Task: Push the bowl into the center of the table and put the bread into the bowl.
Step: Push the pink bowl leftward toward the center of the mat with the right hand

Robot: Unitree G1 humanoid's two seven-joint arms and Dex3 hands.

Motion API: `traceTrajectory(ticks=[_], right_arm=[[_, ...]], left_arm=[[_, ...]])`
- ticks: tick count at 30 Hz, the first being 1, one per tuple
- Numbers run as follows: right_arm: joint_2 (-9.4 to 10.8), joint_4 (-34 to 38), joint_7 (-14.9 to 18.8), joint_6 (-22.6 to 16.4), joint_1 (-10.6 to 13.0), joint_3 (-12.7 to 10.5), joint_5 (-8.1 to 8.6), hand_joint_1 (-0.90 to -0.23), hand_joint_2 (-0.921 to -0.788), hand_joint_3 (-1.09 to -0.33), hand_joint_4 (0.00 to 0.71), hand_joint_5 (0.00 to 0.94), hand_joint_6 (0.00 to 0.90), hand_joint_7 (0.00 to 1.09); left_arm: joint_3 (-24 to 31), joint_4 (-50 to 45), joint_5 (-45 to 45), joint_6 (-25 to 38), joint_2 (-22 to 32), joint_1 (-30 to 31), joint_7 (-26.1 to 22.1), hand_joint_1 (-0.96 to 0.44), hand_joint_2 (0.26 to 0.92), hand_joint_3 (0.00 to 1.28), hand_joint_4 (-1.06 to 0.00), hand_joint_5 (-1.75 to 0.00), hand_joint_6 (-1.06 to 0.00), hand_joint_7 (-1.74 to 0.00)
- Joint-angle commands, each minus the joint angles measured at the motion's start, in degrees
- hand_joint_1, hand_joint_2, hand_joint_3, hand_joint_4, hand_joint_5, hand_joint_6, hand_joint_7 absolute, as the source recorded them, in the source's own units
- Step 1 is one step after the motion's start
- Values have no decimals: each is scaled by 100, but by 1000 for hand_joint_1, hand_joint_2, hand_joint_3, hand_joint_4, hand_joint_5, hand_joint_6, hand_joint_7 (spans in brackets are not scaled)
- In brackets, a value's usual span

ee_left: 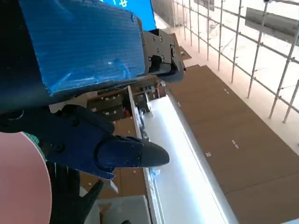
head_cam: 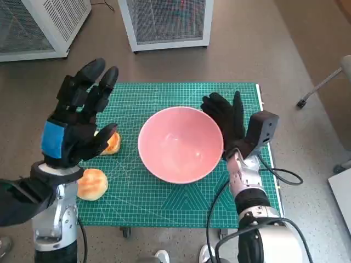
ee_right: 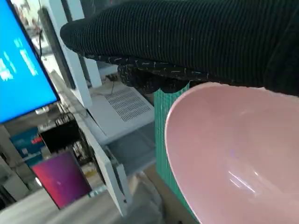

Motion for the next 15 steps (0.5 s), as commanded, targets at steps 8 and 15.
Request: traceTrajectory(ticks=[8,15], right_arm=[[-160,-20,285,-155,-202,-255,186,-500,-921,-536,316,2,518,23],[-261,-228,805,-766,-298,-436,411,-513,-921,-525,306,0,512,18]], left_arm=[[143,-229,-65,167,39,95,144,-577,921,283,-272,-2,-4,-698],[176,-306,-153,255,27,97,157,-569,921,255,-270,-1,1,-707]])
